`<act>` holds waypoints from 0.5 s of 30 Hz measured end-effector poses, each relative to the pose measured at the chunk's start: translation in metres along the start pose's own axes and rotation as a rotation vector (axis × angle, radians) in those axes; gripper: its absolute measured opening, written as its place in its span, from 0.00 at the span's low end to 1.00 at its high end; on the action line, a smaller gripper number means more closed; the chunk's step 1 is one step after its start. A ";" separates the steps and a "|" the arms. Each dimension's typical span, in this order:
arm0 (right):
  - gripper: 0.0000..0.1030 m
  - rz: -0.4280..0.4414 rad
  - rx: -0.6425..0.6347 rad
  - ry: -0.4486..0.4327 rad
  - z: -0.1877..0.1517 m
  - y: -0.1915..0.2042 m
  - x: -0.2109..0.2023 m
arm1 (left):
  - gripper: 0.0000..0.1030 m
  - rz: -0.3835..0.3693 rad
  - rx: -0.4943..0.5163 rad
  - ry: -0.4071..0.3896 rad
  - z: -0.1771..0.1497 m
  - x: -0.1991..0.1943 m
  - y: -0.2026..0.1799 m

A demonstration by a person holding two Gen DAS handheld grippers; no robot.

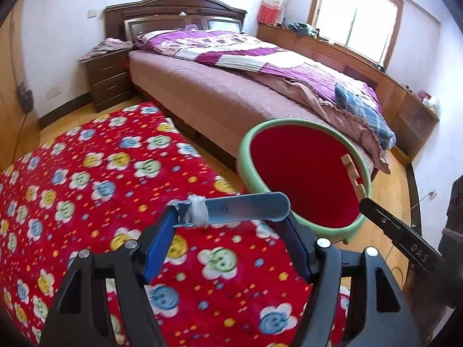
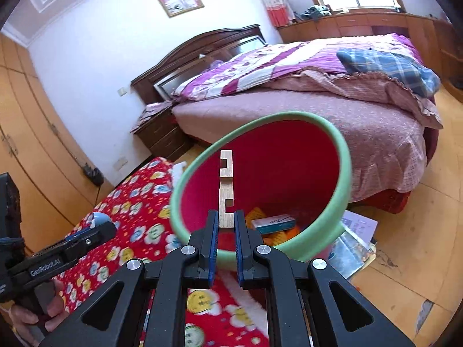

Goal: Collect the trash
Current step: 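Carry both pieces over the red bucket and open both tools to drop them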

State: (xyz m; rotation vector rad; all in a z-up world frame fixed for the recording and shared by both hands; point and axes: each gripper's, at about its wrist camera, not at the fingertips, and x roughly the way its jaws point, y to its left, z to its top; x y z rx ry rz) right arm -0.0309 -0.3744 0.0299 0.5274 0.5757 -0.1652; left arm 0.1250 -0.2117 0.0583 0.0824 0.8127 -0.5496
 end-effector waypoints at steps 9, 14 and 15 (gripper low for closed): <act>0.13 -0.023 0.023 -0.008 0.005 -0.024 0.012 | 0.69 -0.048 0.055 -0.009 0.014 0.026 -0.031; 0.14 -0.032 0.036 -0.027 0.006 -0.035 0.006 | 0.69 -0.072 0.099 -0.001 0.018 0.042 -0.050; 0.14 -0.034 0.037 -0.031 0.006 -0.036 0.005 | 0.69 -0.075 0.113 0.003 0.019 0.046 -0.055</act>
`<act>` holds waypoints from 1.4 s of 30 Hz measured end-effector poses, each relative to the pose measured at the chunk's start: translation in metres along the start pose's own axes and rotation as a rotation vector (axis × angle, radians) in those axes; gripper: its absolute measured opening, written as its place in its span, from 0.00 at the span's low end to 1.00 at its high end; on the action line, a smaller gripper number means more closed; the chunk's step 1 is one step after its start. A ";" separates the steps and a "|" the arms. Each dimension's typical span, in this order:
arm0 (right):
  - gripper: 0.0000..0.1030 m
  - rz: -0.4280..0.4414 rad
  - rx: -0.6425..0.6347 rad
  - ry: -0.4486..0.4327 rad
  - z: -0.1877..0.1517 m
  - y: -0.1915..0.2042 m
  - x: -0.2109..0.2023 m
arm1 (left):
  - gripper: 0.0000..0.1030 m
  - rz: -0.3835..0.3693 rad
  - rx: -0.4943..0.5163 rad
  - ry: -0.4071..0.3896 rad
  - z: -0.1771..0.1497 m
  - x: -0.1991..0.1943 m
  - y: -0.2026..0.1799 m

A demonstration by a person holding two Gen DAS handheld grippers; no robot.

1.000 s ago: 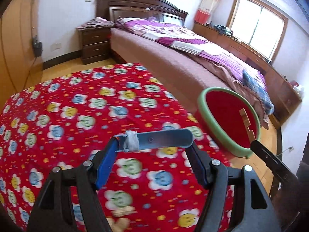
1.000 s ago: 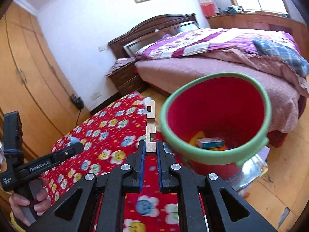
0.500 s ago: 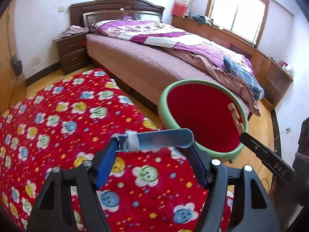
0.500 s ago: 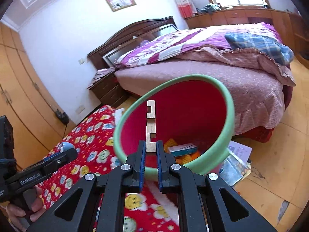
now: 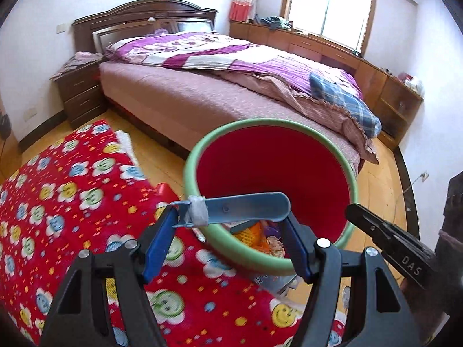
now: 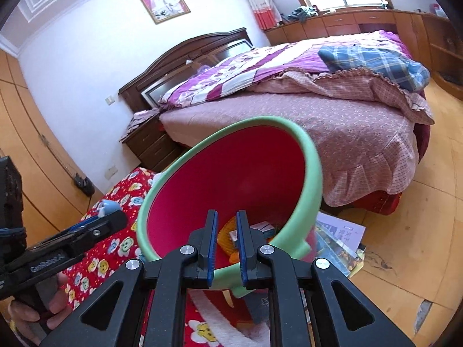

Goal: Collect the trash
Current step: 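Carry both pieces over the red bucket and open both tools to drop them, then move both open tools back over the peanuts on the quilt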

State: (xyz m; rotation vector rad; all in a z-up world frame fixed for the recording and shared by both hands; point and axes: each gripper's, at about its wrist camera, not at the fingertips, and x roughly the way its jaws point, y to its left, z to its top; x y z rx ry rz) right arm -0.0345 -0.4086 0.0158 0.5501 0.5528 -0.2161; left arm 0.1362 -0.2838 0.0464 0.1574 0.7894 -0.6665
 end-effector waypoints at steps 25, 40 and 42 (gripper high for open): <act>0.27 -0.024 0.007 -0.012 -0.002 -0.002 -0.015 | 0.74 -0.006 -0.016 0.047 -0.005 0.014 -0.007; 0.54 0.035 -0.118 0.015 -0.023 0.064 -0.036 | 0.74 0.114 -0.137 -0.021 -0.041 -0.071 0.041; 0.56 0.047 -0.144 0.017 -0.027 0.075 -0.039 | 0.74 0.135 -0.159 -0.030 -0.048 -0.084 0.050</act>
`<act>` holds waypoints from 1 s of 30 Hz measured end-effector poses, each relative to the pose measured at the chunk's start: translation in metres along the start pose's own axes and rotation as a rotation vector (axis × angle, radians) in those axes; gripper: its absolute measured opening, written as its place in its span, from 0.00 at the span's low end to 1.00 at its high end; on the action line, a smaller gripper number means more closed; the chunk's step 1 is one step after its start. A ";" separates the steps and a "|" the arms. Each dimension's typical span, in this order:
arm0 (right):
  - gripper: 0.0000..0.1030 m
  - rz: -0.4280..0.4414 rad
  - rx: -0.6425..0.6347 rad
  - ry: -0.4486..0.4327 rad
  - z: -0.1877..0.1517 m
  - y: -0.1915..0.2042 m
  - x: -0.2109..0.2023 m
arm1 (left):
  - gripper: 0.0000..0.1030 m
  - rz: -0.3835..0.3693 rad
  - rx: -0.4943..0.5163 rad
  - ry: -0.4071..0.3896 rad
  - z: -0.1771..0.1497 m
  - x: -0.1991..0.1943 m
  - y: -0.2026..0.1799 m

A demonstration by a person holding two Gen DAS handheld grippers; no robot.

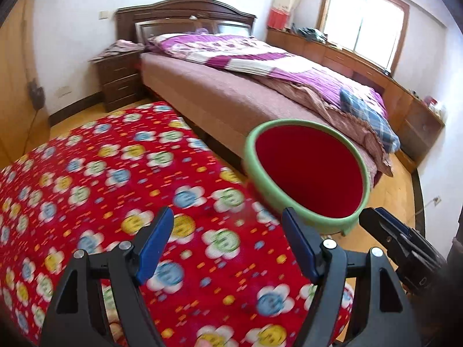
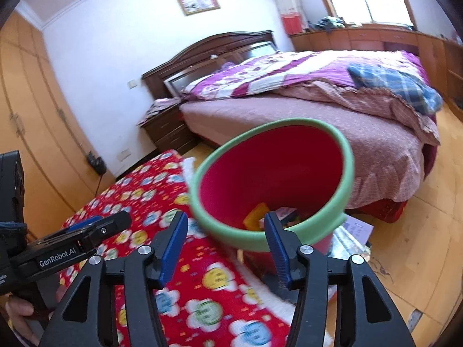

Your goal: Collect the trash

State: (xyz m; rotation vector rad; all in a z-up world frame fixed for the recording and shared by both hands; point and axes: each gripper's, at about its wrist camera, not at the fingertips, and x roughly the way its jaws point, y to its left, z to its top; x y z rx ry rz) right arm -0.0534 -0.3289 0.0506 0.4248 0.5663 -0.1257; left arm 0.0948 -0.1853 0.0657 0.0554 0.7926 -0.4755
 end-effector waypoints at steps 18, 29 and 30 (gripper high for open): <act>0.68 0.104 -0.188 -0.024 -0.036 0.091 -0.027 | 0.74 0.201 -0.160 -0.088 -0.056 -0.088 0.076; 0.68 0.112 -0.265 -0.036 -0.062 0.118 -0.034 | 0.74 0.329 -0.214 -0.144 -0.088 -0.111 0.101; 0.68 0.115 -0.264 -0.034 -0.064 0.119 -0.034 | 0.74 0.335 -0.219 -0.143 -0.090 -0.111 0.103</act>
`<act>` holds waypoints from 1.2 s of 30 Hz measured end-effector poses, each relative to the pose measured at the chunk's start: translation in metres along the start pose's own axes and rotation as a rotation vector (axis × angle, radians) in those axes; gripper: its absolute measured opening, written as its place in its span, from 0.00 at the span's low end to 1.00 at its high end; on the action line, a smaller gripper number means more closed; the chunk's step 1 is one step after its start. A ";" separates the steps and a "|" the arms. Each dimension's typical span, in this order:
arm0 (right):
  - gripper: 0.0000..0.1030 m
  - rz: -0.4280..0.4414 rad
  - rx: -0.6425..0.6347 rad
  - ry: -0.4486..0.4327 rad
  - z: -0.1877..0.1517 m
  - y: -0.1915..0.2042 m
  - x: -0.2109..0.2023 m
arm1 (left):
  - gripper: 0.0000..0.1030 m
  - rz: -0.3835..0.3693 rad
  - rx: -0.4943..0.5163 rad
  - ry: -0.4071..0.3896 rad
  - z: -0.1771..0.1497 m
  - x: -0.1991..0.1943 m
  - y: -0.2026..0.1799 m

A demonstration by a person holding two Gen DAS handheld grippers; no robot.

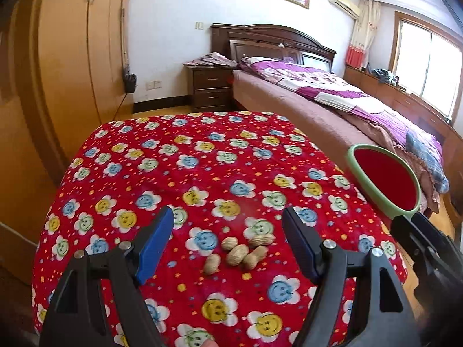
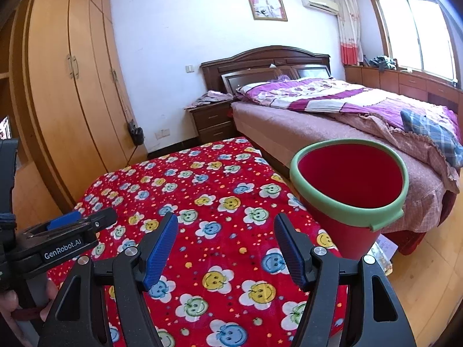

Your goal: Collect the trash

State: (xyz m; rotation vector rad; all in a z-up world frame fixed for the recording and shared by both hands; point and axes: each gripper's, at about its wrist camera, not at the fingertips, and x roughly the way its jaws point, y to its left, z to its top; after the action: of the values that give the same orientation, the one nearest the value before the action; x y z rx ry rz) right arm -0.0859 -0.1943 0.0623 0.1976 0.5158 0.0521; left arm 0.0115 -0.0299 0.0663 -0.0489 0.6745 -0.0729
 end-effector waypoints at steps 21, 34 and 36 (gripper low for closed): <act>0.68 0.002 0.006 0.028 -0.007 0.004 0.001 | 0.74 0.036 -0.024 -0.020 -0.007 -0.009 0.009; 0.68 0.002 0.007 0.030 -0.007 0.003 0.001 | 0.74 0.037 -0.025 -0.021 -0.006 -0.010 0.009; 0.68 0.002 0.007 0.030 -0.007 0.003 0.001 | 0.74 0.038 -0.025 -0.022 -0.006 -0.010 0.009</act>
State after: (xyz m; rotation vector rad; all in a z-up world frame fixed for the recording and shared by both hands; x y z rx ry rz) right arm -0.0886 -0.1899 0.0565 0.2045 0.5456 0.0549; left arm 0.0006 -0.0201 0.0668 -0.0612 0.6543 -0.0276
